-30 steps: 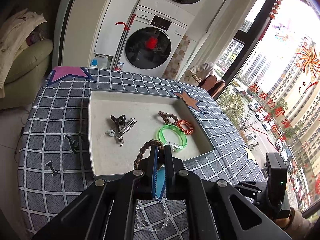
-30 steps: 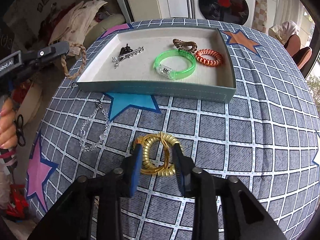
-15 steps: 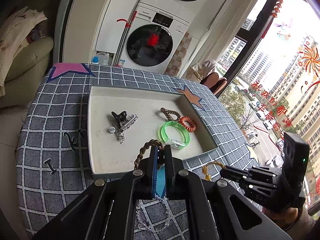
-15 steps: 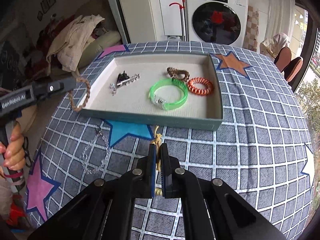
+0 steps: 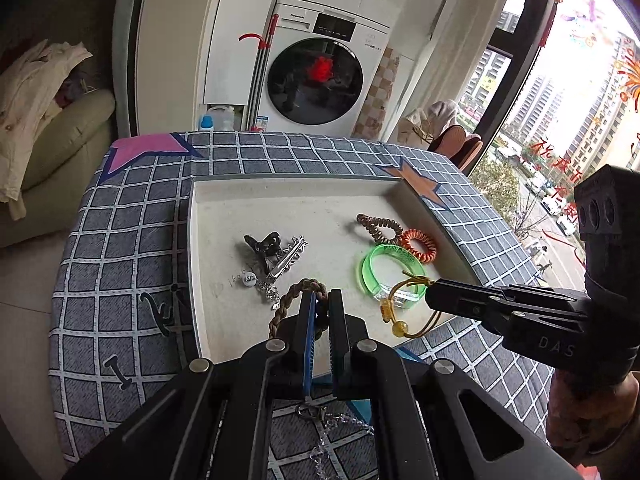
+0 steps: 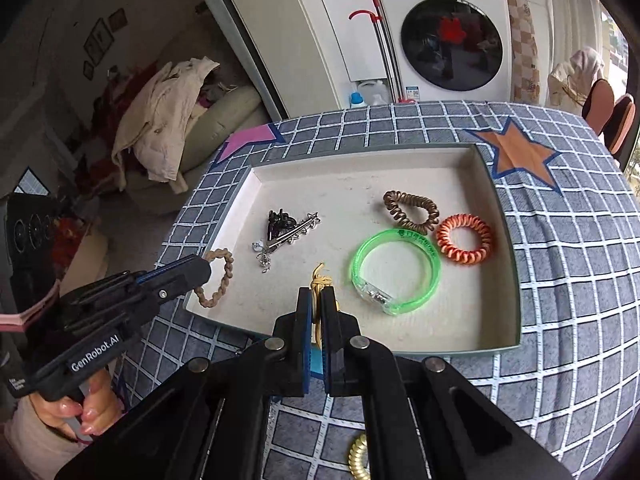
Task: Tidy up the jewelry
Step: 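Lift and carry the hair tie and braided bracelet over the tray with both tools, then open the right tool to drop the hair tie while the left tool releases the braided bracelet into the tray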
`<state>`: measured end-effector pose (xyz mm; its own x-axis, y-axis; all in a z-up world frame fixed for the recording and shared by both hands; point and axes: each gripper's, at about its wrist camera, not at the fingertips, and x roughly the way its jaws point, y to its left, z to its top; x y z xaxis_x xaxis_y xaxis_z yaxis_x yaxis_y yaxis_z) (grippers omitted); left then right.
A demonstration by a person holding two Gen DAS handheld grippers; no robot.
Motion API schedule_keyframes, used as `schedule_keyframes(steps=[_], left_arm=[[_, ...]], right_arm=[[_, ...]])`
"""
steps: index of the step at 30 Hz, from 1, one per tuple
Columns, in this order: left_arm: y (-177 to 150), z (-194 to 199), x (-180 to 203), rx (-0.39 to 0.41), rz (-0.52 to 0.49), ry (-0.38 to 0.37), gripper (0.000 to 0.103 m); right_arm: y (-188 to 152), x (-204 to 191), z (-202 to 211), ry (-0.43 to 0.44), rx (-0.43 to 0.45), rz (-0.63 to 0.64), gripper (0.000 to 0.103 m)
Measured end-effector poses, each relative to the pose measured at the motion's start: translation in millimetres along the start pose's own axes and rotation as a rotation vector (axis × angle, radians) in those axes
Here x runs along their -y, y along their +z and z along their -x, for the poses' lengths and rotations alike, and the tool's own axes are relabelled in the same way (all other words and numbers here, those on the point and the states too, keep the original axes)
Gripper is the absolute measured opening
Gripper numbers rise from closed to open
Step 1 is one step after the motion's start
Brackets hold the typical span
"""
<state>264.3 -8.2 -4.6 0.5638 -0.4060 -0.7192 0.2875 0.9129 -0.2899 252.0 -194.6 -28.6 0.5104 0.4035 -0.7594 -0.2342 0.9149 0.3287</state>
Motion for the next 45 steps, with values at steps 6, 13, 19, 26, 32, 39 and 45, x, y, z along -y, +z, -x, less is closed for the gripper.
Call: schedule_keyframes(steps=[6, 13, 19, 26, 32, 39, 45], left_arm=[[-3, -33, 1, -0.084, -0.037, 0.027, 0.026], [-5, -60, 4, -0.122, -0.079, 0.103, 0.026], [-6, -77, -2, -0.128, -0.066, 0.170, 0.026], [-2, -85, 0, -0.092, -0.084, 0.245, 0.026], [-3, -84, 2, -0.084, -0.083, 0.256, 0.026], [-5, -79, 3, -0.079, -0.079, 0.259, 0.026], [-4, -70, 9, -0.052, -0.096, 0.252, 0.026]], right_arm=[[0, 6, -41, 0.007, -0.071, -0.043, 0.004], [2, 26, -62, -0.072, -0.089, -0.069, 0.004], [8, 43, -64, -0.163, -0.066, -0.069, 0.004], [16, 54, -67, -0.243, -0.044, -0.068, 0.004], [11, 51, -66, -0.258, -0.046, -0.044, 0.006], [8, 49, -56, -0.237, -0.026, -0.059, 0.044], [7, 47, -44, -0.214, -0.006, -0.073, 0.050]])
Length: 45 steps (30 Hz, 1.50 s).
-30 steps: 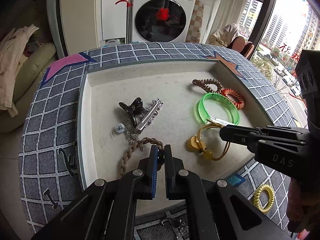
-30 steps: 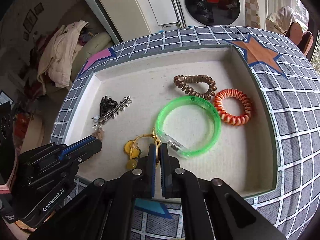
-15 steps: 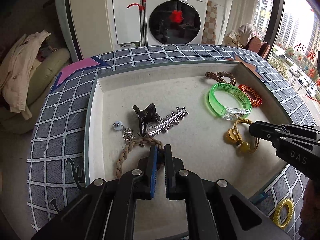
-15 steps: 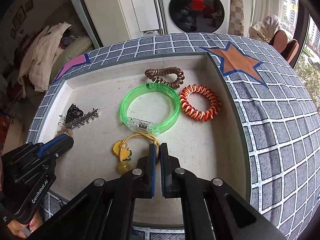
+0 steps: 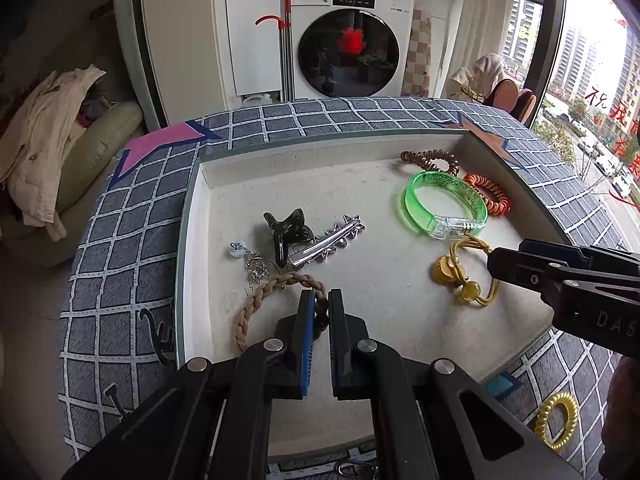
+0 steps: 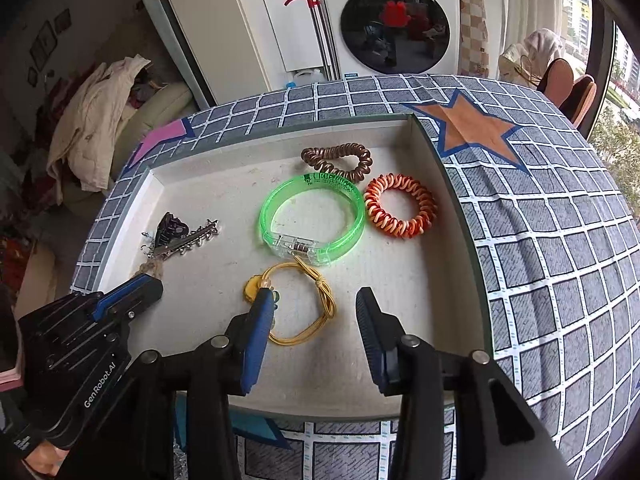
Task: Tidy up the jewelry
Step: 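Open the right tool to drop the hair tie while the left tool releases the braided bracelet into the tray, then grasp the gold coil tie with the right tool while the left tool grasps the crystal bead chain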
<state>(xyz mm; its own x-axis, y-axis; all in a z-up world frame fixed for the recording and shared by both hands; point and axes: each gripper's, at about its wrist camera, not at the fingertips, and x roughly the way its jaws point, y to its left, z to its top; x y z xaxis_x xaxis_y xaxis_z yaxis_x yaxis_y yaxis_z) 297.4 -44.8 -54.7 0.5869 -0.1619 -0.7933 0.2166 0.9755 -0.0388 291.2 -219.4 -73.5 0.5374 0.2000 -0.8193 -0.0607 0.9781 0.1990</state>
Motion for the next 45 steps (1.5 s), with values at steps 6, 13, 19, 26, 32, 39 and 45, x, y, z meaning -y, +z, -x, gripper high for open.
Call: schedule_keyframes(steps=[6, 13, 19, 26, 32, 39, 45], left_arm=[[0, 16, -2, 0.037, 0.002, -0.003, 0.026], [-5, 29, -13, 0.051, 0.022, -0.009, 0.026], [-13, 35, -18, 0.048, 0.039, -0.009, 0.053], [-26, 52, -24, 0.098, 0.068, 0.040, 0.103], [-45, 65, -26, 0.096, 0.086, 0.056, 0.103], [-75, 67, -27, 0.026, 0.122, 0.011, 0.103], [-97, 66, -18, -0.021, 0.126, -0.006, 0.103]], right_arm=[[-3, 1, 16, 0.032, 0.024, -0.023, 0.056], [-11, 5, 39, 0.052, 0.057, -0.036, 0.061], [-22, 8, 46, 0.063, 0.054, -0.049, 0.069], [-35, 9, 60, 0.083, 0.065, -0.045, 0.080], [-54, 7, 72, 0.095, 0.060, -0.027, 0.080], [-87, 4, 76, 0.066, 0.016, 0.016, 0.080], [-110, 12, 74, 0.024, -0.017, 0.010, 0.080]])
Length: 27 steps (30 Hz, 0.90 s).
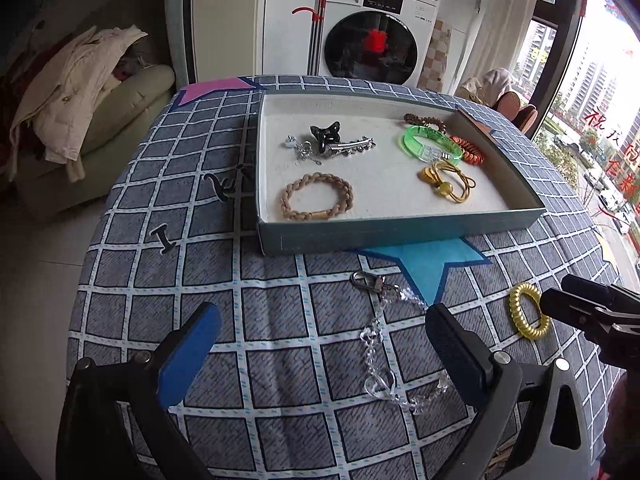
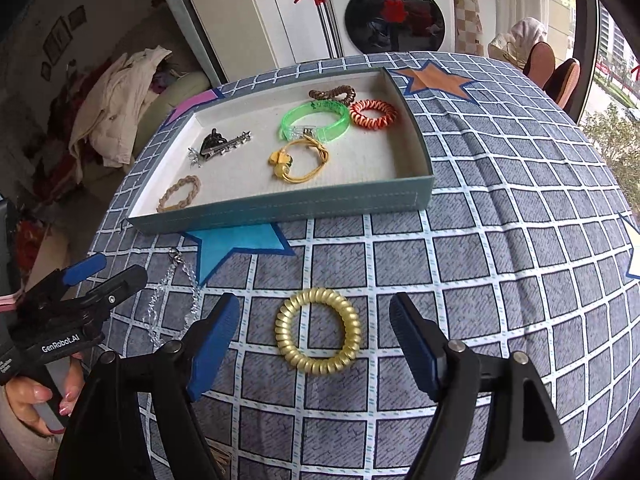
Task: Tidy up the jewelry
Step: 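Grasp the gold coil tie with the right tool while the left tool grasps the crystal bead chain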
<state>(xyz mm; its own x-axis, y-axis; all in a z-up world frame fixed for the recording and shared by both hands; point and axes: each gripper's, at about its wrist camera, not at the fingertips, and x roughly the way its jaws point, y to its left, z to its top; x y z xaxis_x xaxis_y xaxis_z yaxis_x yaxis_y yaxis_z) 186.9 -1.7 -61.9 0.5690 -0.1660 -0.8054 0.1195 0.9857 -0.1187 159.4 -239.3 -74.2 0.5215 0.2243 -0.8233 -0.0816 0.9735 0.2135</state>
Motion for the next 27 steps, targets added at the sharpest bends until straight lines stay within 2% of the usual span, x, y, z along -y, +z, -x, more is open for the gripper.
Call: schedule_keyframes(steps=[9, 18, 24, 27], left_arm=[[-11, -5, 12, -0.030, -0.041, 0.069, 0.103], [-16, -11, 17, -0.066, -0.034, 0.051, 0.103], [-19, -12, 21, -0.071, -0.055, 0.067, 0.102], [-22, -8, 25, -0.064, -0.071, 0.066, 0.093]], right_arm=[[-14, 18, 2, -0.092, -0.013, -0.038, 0.080], [-15, 18, -6, -0.117, -0.035, -0.028, 0.080], [-17, 8, -11, -0.172, -0.035, 0.034, 0.069], [-20, 0, -12, -0.210, -0.032, 0.095, 0.064]])
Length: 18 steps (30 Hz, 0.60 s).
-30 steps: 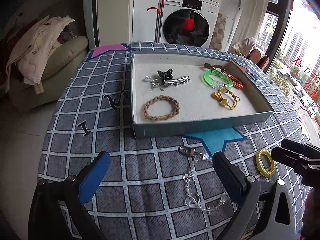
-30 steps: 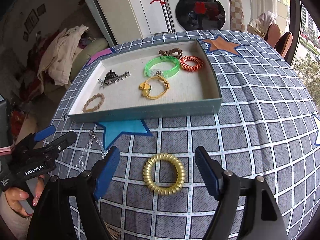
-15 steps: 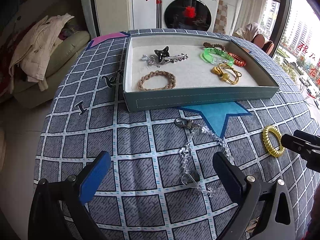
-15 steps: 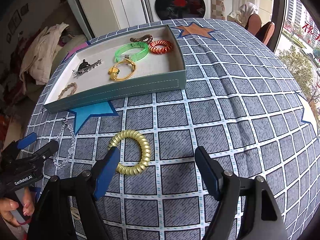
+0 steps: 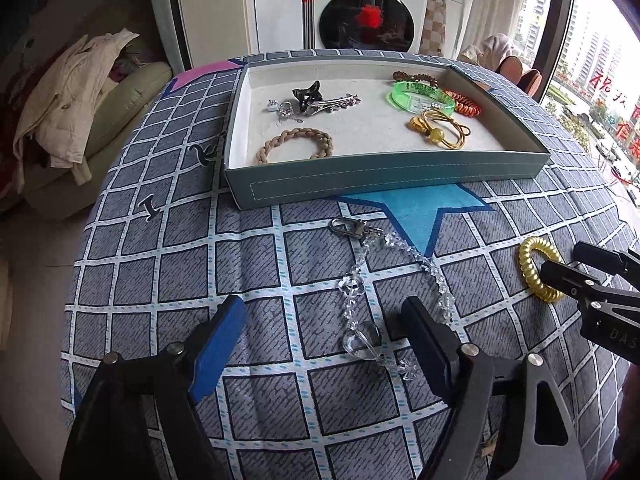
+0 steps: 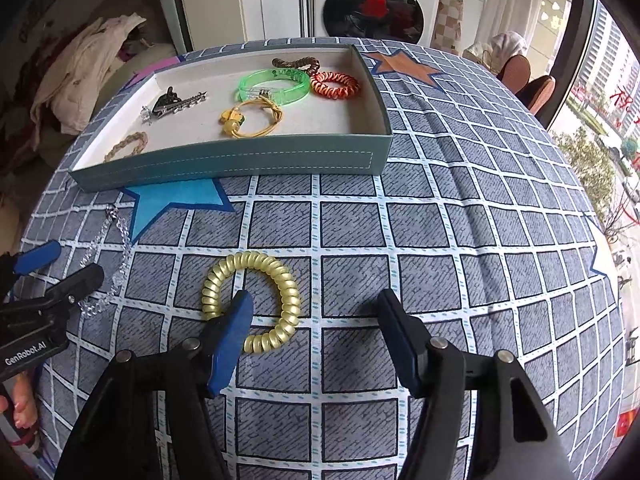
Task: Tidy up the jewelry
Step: 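Grasp the gold coil tie with the right tool while the left tool grasps the crystal bead chain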
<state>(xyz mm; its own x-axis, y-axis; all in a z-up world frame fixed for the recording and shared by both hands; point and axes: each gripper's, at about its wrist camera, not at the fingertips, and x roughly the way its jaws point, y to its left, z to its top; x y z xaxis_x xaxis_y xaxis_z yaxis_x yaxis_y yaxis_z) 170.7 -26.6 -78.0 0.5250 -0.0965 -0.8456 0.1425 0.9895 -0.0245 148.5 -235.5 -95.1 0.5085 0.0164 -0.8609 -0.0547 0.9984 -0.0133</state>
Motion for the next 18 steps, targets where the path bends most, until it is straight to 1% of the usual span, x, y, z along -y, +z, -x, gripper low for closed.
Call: schedule_keyframes(steps=[1, 3, 8, 9, 10, 12, 13, 14, 15, 18], left_arm=[[-1, 1, 2, 0.000, -0.004, 0.000, 0.090], [-2, 3, 6, -0.005, -0.014, -0.003, 0.087], [-5, 8, 14, -0.015, -0.043, -0.023, 0.074], [-5, 9, 15, -0.014, -0.048, -0.030, 0.069], [-6, 10, 17, -0.012, -0.054, -0.035, 0.057], [-6, 12, 20, -0.008, -0.069, -0.045, 0.039], [-6, 12, 20, -0.009, -0.070, -0.047, 0.039], [-6, 12, 19, -0.007, -0.070, -0.053, 0.039], [-7, 13, 18, -0.004, -0.067, -0.064, 0.039], [-8, 15, 10, -0.001, -0.024, -0.131, 0.039]], right_arm=[[0, -1, 1, 0.004, 0.003, 0.005, 0.061], [0, -2, 1, 0.005, 0.003, 0.009, 0.059], [-1, -4, 3, 0.015, 0.002, 0.017, 0.052], [-1, -5, 3, 0.018, 0.001, 0.019, 0.049], [-1, -7, 3, 0.022, 0.000, 0.022, 0.045], [-1, -9, 4, 0.028, 0.000, 0.031, 0.036], [-1, -11, 5, 0.031, 0.000, 0.036, 0.027], [-2, -13, 5, 0.034, 0.001, 0.041, 0.015], [-2, -15, 6, 0.033, 0.002, 0.045, 0.010], [-3, -16, 7, 0.031, 0.009, 0.044, 0.010]])
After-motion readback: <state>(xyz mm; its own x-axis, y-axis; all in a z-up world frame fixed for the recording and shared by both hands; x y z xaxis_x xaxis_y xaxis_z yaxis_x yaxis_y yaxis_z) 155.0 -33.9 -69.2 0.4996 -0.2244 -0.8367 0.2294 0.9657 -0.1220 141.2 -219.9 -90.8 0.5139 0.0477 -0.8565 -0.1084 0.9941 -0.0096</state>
